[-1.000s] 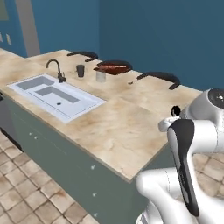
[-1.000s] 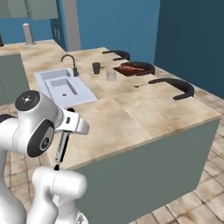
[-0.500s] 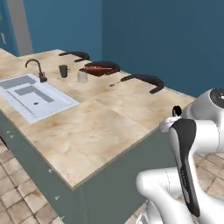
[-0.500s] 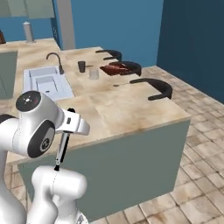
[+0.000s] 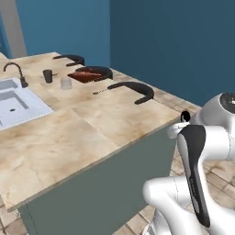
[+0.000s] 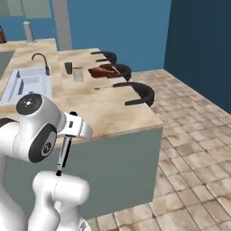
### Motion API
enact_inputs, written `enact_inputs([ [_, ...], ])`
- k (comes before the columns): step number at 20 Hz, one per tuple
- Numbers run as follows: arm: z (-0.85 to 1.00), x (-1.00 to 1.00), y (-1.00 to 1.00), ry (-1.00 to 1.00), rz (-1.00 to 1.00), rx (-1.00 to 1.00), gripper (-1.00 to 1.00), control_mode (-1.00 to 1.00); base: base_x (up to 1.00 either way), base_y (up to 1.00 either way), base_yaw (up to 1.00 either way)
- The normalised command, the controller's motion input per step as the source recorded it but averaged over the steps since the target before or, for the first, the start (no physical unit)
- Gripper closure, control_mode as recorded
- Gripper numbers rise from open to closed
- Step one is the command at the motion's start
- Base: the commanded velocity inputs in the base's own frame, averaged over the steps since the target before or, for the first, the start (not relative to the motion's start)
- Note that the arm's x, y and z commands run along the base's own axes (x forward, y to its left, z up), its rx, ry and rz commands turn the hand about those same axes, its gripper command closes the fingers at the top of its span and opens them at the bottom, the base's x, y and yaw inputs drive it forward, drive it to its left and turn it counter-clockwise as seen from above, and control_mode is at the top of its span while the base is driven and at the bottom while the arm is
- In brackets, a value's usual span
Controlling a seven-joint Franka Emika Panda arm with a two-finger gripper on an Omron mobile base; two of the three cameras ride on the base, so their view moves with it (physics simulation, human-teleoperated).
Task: Take the tongs from the drawer on the right and place them on the dining counter next to the tray containing the kebab skewer.
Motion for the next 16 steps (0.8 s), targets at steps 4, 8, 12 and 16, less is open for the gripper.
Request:
enact_inputs([
  [4,0.0,0.0,0.0,0.0,0.0,0.0,1.0,1.0,0.43,-1.0,0.28],
  [8,0.0,0.0,0.0,0.0,0.0,0.0,1.0,1.0,0.4,-1.0,0.2],
  [12,0.0,0.0,0.0,0.0,0.0,0.0,1.0,1.0,0.33,-1.0,0.16],
  [16,0.0,0.0,0.0,0.0,0.0,0.0,1.0,1.0,0.33,-1.0,0.22],
])
